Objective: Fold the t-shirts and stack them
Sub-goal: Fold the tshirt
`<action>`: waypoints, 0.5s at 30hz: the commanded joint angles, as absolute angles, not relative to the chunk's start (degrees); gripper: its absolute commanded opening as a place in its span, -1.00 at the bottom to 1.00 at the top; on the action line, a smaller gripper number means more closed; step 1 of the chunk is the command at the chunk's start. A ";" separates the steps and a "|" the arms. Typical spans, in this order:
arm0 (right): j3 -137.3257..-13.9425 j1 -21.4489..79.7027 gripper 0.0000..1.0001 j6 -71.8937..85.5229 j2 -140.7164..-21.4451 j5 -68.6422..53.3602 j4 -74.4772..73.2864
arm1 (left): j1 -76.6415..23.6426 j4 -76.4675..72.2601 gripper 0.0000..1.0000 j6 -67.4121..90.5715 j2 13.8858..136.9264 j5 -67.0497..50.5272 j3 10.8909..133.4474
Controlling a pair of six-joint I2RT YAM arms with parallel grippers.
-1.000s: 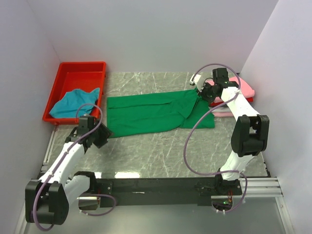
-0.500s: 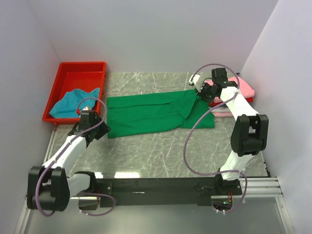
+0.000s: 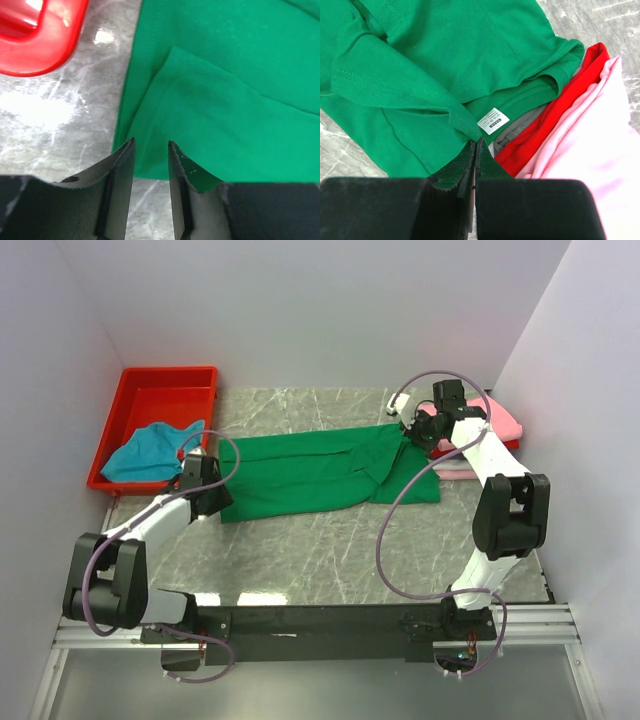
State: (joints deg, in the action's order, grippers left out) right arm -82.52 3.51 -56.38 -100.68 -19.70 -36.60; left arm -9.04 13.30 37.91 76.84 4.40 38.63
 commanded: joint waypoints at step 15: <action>-84.20 3.78 -1.00 -56.07 -99.93 -21.09 -35.68 | -12.57 16.26 -0.30 38.41 81.38 11.25 41.22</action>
